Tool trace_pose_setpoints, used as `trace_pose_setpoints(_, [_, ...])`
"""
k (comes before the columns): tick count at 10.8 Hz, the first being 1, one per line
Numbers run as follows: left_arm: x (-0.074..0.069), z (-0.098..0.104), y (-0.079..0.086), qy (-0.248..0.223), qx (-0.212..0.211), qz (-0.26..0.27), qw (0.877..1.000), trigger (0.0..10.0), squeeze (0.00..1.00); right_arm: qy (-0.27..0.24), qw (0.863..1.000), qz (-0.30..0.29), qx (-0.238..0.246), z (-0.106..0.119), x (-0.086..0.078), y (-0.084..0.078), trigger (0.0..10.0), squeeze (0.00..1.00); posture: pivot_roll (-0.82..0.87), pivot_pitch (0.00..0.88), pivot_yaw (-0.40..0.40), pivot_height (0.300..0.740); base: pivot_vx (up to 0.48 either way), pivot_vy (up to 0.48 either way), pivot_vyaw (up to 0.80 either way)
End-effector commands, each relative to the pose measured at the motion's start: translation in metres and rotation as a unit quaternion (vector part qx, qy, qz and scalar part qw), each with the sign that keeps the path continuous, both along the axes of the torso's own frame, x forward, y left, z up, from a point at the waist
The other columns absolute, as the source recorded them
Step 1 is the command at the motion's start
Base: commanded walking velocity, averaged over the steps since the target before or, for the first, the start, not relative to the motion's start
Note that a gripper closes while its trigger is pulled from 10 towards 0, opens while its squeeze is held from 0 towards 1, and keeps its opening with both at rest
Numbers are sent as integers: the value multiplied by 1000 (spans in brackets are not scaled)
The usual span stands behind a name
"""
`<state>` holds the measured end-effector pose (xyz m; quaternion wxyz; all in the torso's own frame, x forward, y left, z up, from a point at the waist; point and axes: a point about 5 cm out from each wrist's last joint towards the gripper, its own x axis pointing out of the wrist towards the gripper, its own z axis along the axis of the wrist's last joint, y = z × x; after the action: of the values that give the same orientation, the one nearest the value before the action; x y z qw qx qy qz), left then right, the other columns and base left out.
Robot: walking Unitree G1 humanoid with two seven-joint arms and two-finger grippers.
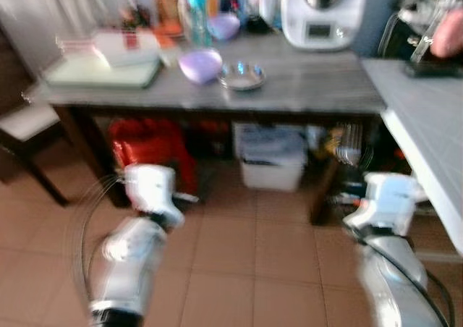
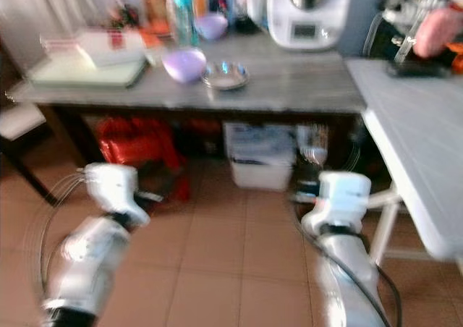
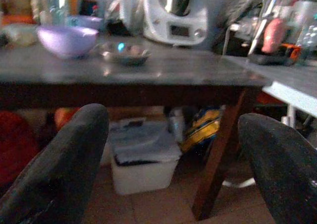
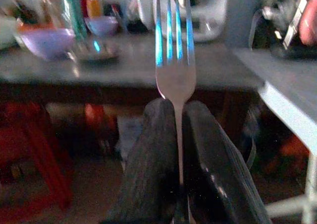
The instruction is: Setting the table
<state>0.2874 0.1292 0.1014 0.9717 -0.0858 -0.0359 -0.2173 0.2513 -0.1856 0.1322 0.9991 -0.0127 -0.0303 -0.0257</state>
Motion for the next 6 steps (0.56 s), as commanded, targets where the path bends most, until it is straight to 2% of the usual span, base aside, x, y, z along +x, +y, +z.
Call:
trace_pose_setpoints(1, [1,1,14,0,11,20,1000,10000,0,-15,1000,15,6,6,3,10,10000,0,41,0,19,740,382,0,0])
trace_pose_setpoints(6, [0,1,12,1,9,17,1000,10000,0,-23,1000,16,5,10,6,10,10000,0,43,0,18,740,379,0,0])
